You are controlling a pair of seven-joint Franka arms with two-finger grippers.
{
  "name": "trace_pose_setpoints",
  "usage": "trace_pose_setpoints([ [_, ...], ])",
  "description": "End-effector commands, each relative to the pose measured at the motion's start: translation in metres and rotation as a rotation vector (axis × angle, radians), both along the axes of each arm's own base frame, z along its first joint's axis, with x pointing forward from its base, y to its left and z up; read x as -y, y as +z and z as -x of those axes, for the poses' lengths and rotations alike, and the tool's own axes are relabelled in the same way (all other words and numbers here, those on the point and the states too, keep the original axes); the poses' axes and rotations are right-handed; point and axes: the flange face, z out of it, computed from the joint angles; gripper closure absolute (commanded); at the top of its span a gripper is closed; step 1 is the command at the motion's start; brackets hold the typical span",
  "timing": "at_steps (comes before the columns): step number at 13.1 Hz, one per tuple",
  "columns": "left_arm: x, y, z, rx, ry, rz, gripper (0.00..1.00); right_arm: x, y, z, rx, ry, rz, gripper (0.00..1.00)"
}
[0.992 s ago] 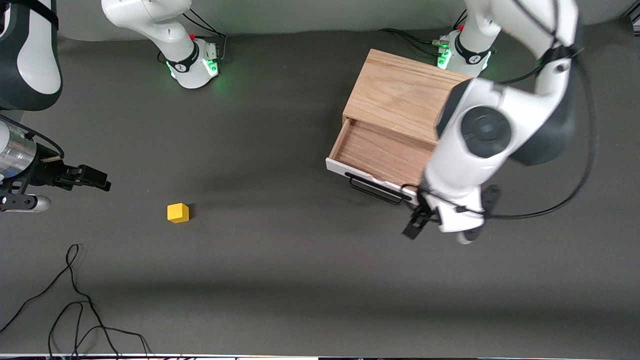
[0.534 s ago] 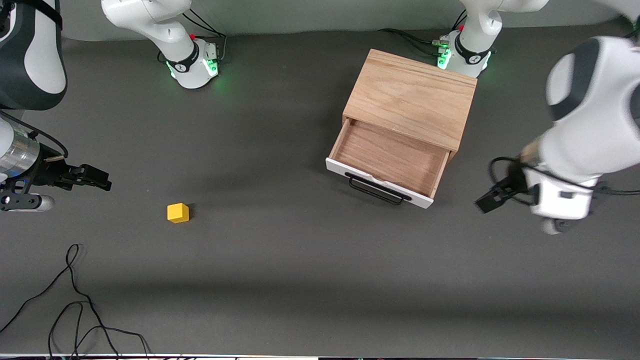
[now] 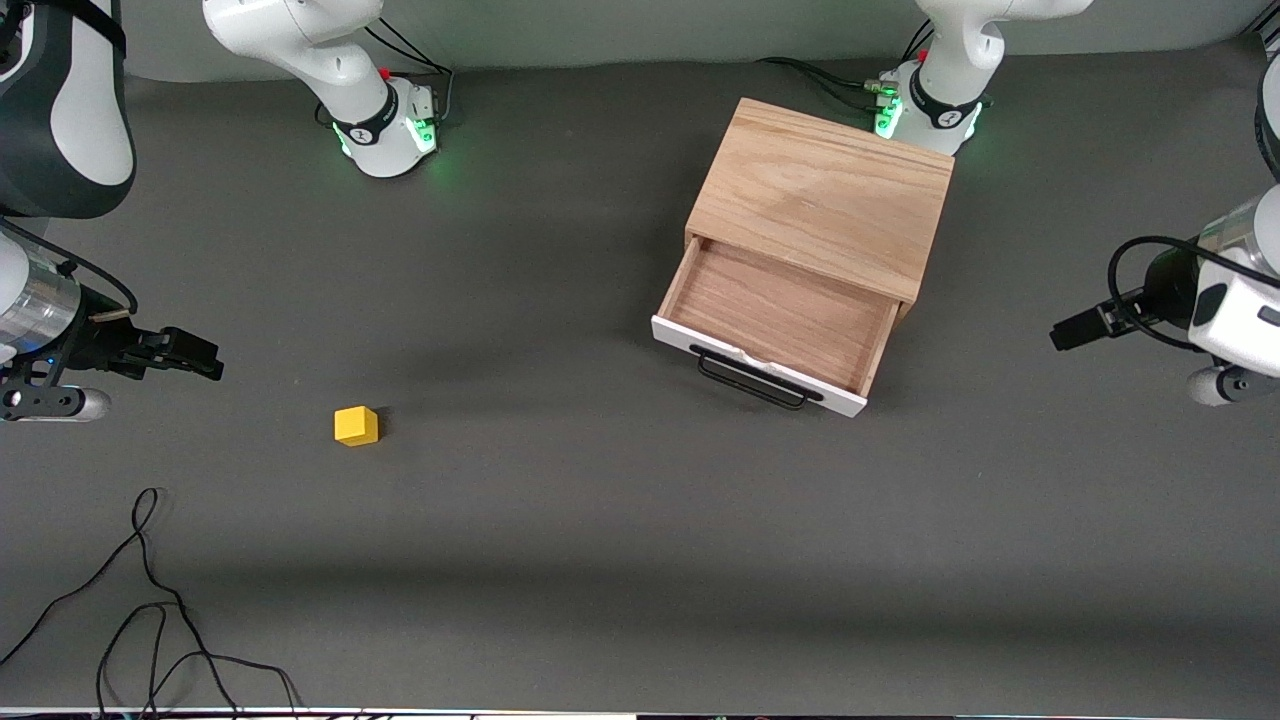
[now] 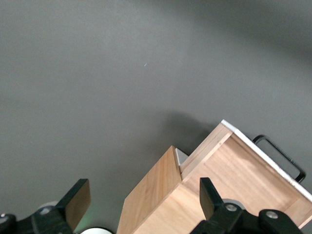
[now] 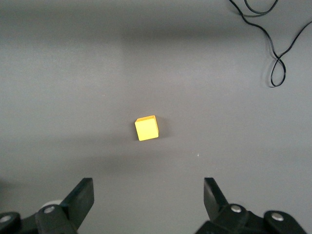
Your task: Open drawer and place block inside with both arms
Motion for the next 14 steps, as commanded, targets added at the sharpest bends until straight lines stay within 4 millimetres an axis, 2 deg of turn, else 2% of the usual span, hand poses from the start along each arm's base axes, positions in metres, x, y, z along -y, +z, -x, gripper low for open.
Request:
trace_pose_setpoints([
  [1,-0.005,0.004,0.04,0.042,-0.114,0.006,0.0,0.0,-0.001,0.004,-0.011,0.024,0.013,0.0],
  [4,-0.007,0.009,0.043,0.064,-0.197,0.012,0.0,0.002,0.0,0.003,-0.008,0.03,0.035,0.0],
  [6,-0.006,0.012,0.04,0.092,-0.319,0.019,0.0,0.003,-0.002,0.003,-0.012,0.036,0.059,0.0],
  [8,-0.004,0.009,0.037,0.093,-0.338,0.017,0.0,0.001,-0.007,0.001,-0.013,0.04,0.061,0.0],
  [11,-0.003,0.006,0.031,0.084,-0.338,0.018,0.0,0.0,-0.034,0.001,-0.013,0.067,0.06,0.0],
  [13,-0.002,0.006,0.032,0.077,-0.343,0.019,0.0,-0.016,-0.055,0.001,0.009,0.098,0.059,0.0],
  [14,-0.001,0.005,0.031,0.08,-0.344,0.018,0.0,-0.017,-0.063,0.0,0.017,0.099,0.06,0.0],
])
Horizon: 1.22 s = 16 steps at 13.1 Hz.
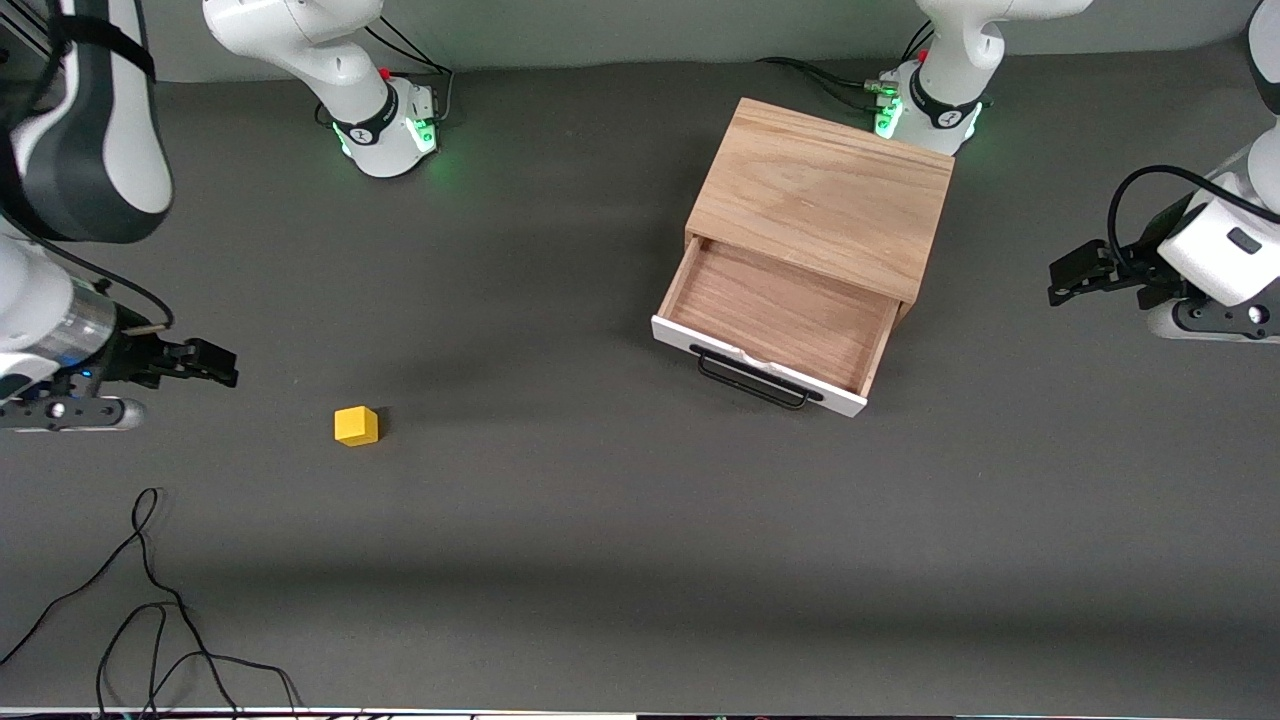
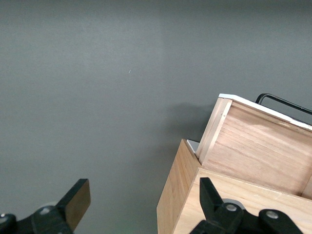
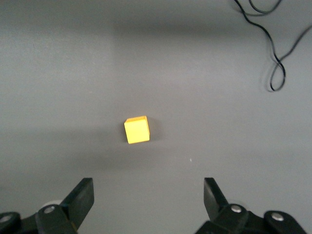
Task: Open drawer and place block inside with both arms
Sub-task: 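Reach the right gripper down over the yellow cube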
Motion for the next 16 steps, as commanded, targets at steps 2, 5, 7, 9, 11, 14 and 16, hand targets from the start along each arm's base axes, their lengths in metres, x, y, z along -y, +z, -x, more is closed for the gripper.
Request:
trace_pose_setpoints([
  [2,0.005,-0.002,-0.002,0.009,-0.029,-0.012,0.0,-0.003,-0.034,0.007,0.026,0.036,0.009,0.0],
  [5,0.002,-0.001,-0.002,0.012,-0.024,-0.01,0.0,-0.001,-0.06,0.009,0.057,0.04,0.009,0.0],
  [7,-0.002,-0.001,-0.003,0.014,-0.02,-0.01,0.0,-0.001,-0.087,0.004,0.064,0.04,0.018,0.0],
  [9,0.0,-0.001,-0.003,0.017,-0.021,-0.009,0.0,-0.003,-0.112,0.007,0.061,0.056,0.023,0.0],
  [11,0.001,-0.001,-0.002,0.014,-0.026,-0.009,0.0,-0.002,-0.136,0.01,0.033,0.113,0.025,0.0],
  [14,0.0,-0.002,-0.002,0.012,-0.024,-0.01,0.0,-0.004,-0.174,0.018,-0.03,0.112,-0.051,0.0],
  [16,0.0,-0.002,-0.002,0.009,-0.024,-0.01,0.0,-0.002,-0.194,0.019,-0.027,0.131,-0.042,0.0],
])
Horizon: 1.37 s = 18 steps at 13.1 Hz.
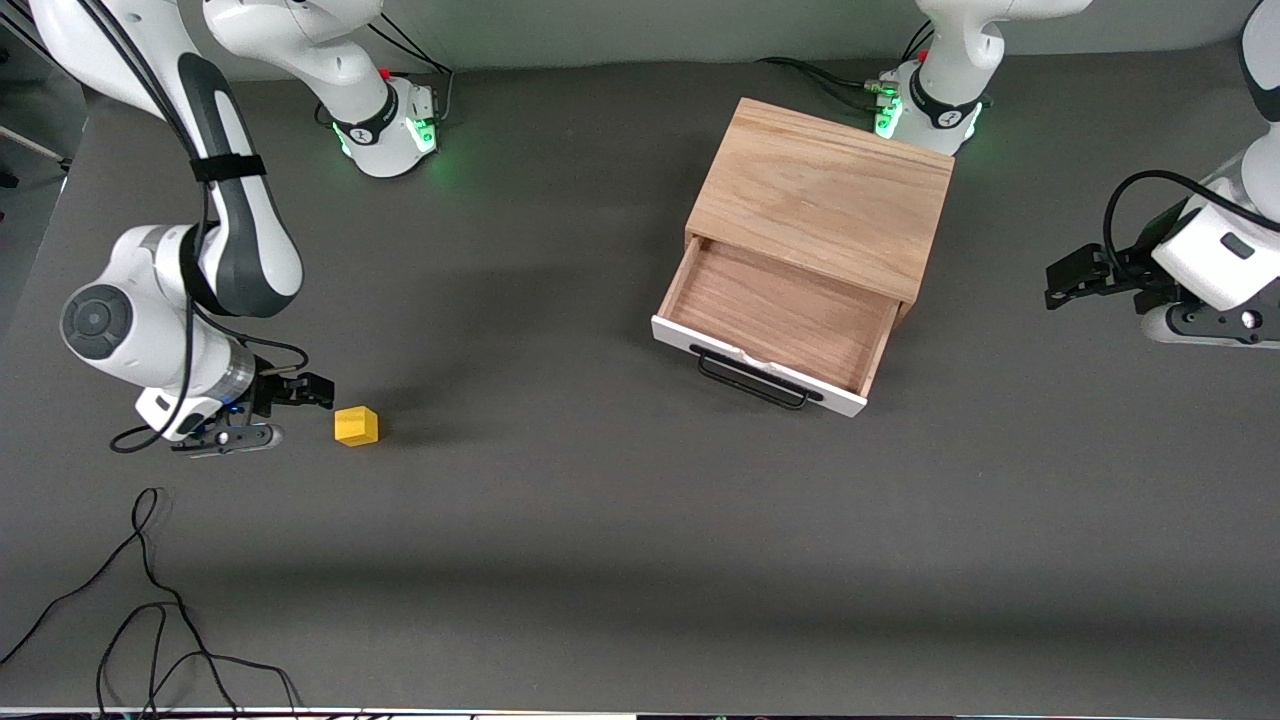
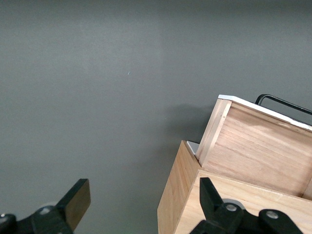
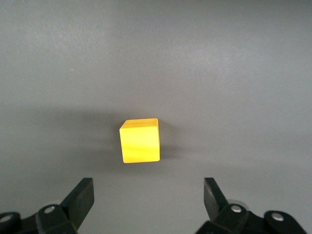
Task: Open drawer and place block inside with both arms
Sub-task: 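Reach the right gripper down over the yellow cube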
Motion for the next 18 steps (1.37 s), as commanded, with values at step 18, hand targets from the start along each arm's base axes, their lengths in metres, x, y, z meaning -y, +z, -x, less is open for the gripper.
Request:
trace_pose_setpoints([
  [18,-0.005,0.001,0.001,0.004,-0.023,-0.009,0.0,-0.021,-0.115,0.007,0.048,0.037,0.002,0.0],
])
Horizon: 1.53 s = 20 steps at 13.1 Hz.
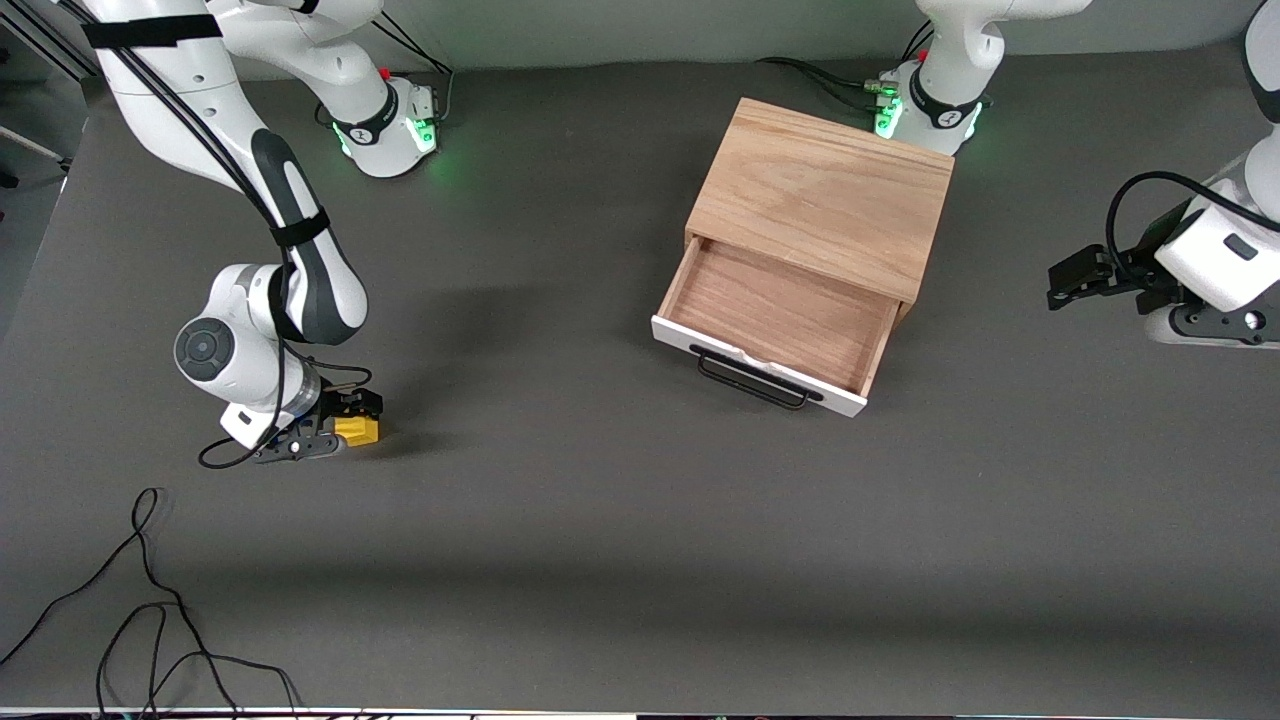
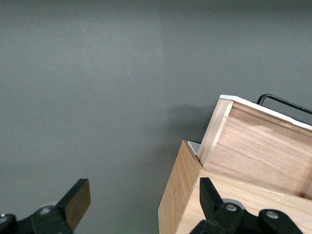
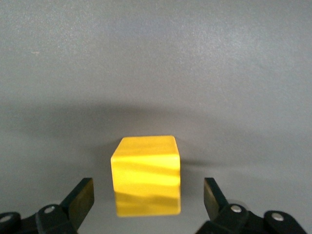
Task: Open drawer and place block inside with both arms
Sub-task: 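Close the right gripper on the yellow cube and lift it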
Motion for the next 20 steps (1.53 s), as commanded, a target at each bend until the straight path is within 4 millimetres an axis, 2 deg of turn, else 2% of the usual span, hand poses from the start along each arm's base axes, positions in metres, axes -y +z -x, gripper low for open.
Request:
trace_pose_setpoints([
  [1,-0.002,0.002,0.001,0.005,-0.022,-0.009,0.0,-0.002,-0.01,-0.003,0.019,0.006,-0.012,0.04],
  [4,-0.002,0.001,0.001,0.002,-0.022,-0.009,0.0,-0.003,-0.009,-0.003,0.018,0.005,-0.015,0.29],
  [7,-0.003,0.001,0.001,-0.001,-0.021,-0.009,0.0,-0.003,-0.006,-0.004,0.014,0.014,-0.02,0.64],
  [8,-0.002,0.001,0.001,-0.001,-0.022,-0.009,0.0,-0.003,-0.005,-0.004,0.015,0.014,-0.02,0.7],
  [10,-0.002,0.0,0.002,-0.003,-0.022,-0.01,0.0,-0.004,0.003,-0.006,0.027,0.008,-0.025,0.7],
  [12,-0.001,0.0,0.002,-0.003,-0.024,-0.01,0.0,-0.01,0.023,-0.015,-0.021,0.009,-0.047,0.7],
  [13,-0.001,0.0,0.002,-0.003,-0.024,-0.01,0.0,-0.015,0.042,-0.024,-0.054,0.005,-0.062,0.7],
  [16,-0.001,0.0,0.002,-0.003,-0.024,-0.01,0.0,-0.031,0.121,-0.057,-0.094,-0.035,-0.102,0.7],
  [20,-0.001,0.0,0.002,-0.003,-0.024,-0.01,0.0,-0.06,0.236,-0.074,-0.171,-0.134,-0.113,0.67],
])
